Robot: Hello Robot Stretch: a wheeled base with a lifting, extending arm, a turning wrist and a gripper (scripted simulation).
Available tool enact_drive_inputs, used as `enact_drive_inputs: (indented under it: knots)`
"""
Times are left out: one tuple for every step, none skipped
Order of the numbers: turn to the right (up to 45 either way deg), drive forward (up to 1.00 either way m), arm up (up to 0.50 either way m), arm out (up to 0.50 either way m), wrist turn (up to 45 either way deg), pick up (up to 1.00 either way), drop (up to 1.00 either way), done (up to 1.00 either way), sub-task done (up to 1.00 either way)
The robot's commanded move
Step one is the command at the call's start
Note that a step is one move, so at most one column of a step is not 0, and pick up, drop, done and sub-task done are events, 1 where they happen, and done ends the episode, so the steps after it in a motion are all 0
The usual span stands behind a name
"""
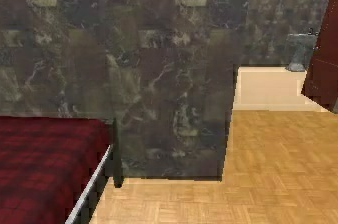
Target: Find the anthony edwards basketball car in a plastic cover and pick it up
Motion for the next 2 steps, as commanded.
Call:
enact_drive_inputs:
  knots:
    - [-45.0, 0.0, 0.0, 0.0, 0.0, 0.0, 0.0, 0.0, 0.0]
    - [-45.0, 0.0, 0.0, 0.0, 0.0, 0.0, 0.0, 0.0, 0.0]
